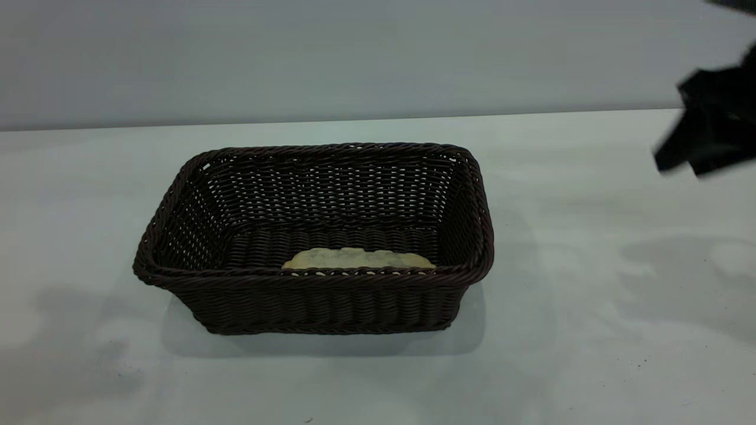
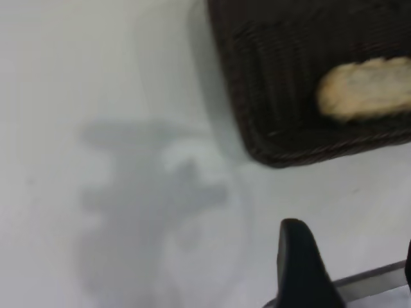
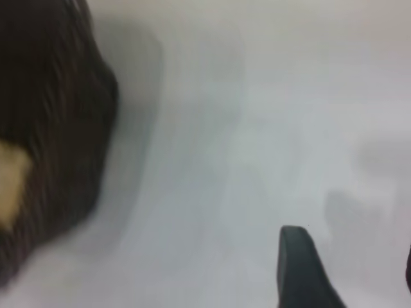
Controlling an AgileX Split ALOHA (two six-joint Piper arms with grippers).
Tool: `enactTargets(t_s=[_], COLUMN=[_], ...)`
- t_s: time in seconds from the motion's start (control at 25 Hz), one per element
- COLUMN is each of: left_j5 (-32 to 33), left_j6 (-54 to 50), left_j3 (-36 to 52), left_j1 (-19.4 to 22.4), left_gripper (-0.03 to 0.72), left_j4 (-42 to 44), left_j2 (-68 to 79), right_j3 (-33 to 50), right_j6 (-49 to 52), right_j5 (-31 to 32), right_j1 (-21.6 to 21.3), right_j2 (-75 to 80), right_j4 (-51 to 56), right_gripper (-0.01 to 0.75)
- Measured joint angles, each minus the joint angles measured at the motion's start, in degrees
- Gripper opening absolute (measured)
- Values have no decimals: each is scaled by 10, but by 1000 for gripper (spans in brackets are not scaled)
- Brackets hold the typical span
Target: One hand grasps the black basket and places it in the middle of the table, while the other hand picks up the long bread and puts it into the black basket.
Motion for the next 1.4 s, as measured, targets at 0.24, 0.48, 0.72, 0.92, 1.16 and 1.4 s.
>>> enactTargets(t_s=[0.24, 0.48, 0.72, 0.92, 1.16, 1.4], left_j5=[46, 59, 59, 58, 56, 55], left_j6=[-35, -62, -69, -69, -69, -69], left_j3=[0, 7, 94, 193, 283, 344], left_j1=[0, 0, 0, 0, 0, 0], left_gripper=[455, 455, 455, 455, 455, 455], left_j4=[71, 132, 140, 140, 140, 140], left_j2=[-32, -111, -227, -335, -458, -584], right_j3=[1, 15, 89, 131, 158, 186], right_j6=[241, 380, 401, 394, 391, 390], right_j5=[94, 204, 272, 303, 354, 389], right_j1=[-9, -9, -9, -9, -3, 9], right_j2=[-26, -157, -397, -617, -809, -834], right_j4=[-261, -411, -431, -399, -386, -378], right_gripper=[371, 371, 370, 370, 370, 370])
